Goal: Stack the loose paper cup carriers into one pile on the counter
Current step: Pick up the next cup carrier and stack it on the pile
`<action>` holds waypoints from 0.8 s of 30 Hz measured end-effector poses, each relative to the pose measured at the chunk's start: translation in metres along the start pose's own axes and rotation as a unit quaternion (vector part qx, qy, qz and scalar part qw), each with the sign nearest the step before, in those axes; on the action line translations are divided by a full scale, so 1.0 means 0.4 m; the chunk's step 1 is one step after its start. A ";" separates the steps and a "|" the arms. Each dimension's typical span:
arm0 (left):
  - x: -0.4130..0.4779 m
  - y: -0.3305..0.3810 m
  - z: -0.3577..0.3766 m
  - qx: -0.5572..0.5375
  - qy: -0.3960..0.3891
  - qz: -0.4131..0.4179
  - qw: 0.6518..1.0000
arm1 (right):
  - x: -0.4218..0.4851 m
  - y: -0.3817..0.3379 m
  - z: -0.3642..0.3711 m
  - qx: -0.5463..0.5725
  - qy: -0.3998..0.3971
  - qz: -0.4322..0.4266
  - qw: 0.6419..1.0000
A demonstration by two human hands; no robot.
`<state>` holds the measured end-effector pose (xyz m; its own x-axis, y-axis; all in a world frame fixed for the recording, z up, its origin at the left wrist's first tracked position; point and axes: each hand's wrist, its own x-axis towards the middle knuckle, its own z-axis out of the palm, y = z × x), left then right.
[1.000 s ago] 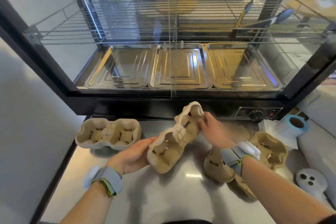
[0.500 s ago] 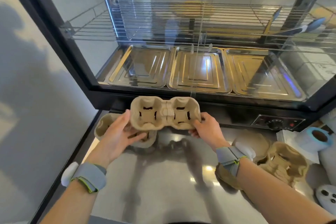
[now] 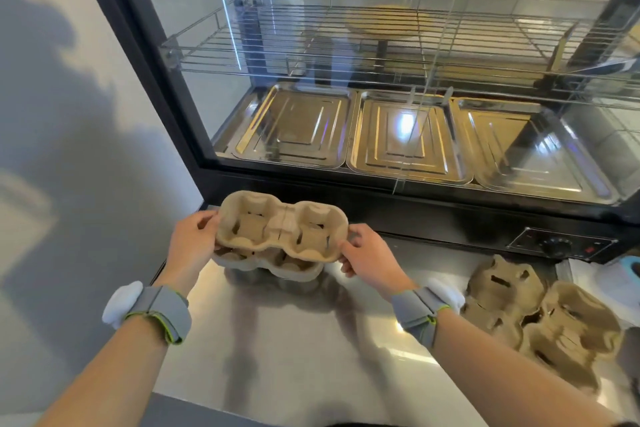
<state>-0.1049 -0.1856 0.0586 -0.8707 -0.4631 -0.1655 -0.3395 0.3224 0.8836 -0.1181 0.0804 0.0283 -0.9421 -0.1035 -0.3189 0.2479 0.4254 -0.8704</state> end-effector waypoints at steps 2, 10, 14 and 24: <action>0.012 -0.015 -0.007 0.032 0.014 0.002 0.999 | -0.002 -0.009 0.022 0.006 -0.005 0.004 1.000; 0.055 -0.090 0.001 0.147 -0.005 0.016 0.989 | 0.013 -0.004 0.073 -0.044 -0.007 0.002 0.999; 0.078 -0.129 0.008 0.205 -0.001 0.022 0.978 | 0.012 -0.005 0.089 -0.082 -0.008 0.007 0.997; 0.087 -0.157 0.014 0.265 -0.034 0.030 0.963 | 0.020 -0.003 0.109 -0.154 -0.014 0.017 0.988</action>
<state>-0.1159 -0.2172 -0.0053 -0.9093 -0.3819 -0.1653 -0.4067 0.7309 0.5481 -0.1162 0.0398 0.0104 -0.9271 -0.1072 -0.3592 0.1941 0.6826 -0.7046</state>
